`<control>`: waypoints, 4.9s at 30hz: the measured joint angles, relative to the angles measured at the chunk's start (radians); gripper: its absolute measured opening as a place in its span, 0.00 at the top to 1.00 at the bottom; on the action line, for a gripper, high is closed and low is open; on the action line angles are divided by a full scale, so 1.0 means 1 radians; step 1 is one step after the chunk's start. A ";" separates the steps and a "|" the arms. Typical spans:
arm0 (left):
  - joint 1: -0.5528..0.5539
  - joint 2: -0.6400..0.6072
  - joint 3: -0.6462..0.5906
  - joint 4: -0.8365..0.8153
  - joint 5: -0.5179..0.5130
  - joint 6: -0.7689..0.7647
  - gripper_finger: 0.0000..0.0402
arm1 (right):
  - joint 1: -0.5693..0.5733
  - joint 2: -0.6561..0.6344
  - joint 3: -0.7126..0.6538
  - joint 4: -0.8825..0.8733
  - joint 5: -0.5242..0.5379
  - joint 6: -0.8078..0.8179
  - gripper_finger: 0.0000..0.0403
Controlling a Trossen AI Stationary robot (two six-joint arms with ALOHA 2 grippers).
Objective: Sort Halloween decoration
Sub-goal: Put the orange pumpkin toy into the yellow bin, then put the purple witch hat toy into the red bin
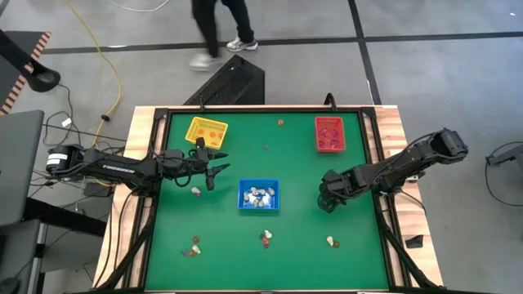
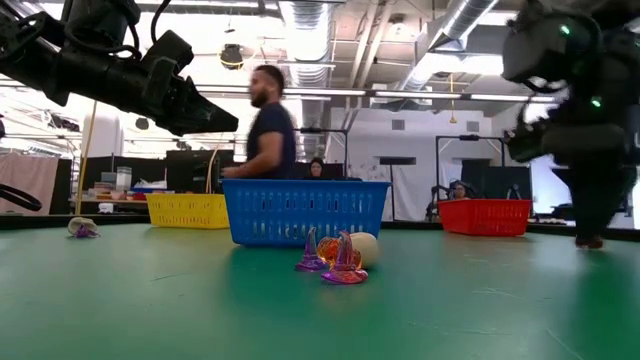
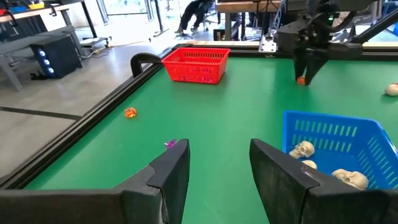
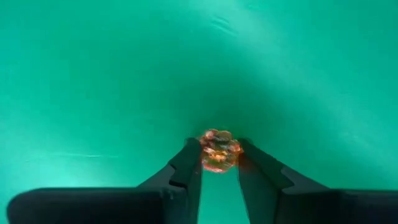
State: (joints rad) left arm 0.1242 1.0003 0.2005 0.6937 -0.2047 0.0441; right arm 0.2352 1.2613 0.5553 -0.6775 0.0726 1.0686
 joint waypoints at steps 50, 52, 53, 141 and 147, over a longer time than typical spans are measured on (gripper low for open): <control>0.000 -0.329 0.000 -0.218 -0.323 0.092 0.61 | -0.579 1.168 1.439 0.791 -0.276 -0.965 0.66; 0.000 -0.329 0.000 -0.219 -0.323 0.092 0.61 | -0.582 1.178 1.472 0.754 -0.277 -0.965 0.61; 0.000 -0.329 0.000 -0.219 -0.323 0.095 0.61 | -0.584 1.179 1.484 0.738 -0.278 -0.965 0.58; -0.307 0.319 0.360 -1.306 0.172 -0.214 0.61 | -0.008 -0.063 0.191 0.484 -0.022 -1.084 0.60; -0.307 0.312 0.360 -1.308 0.180 -0.214 0.61 | -0.008 -0.063 0.191 0.484 -0.022 -1.084 0.60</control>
State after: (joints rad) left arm -0.1829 1.3122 0.5606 -0.6140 -0.0246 -0.1703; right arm 0.2272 1.1984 0.7460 -0.1932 0.0502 -0.0154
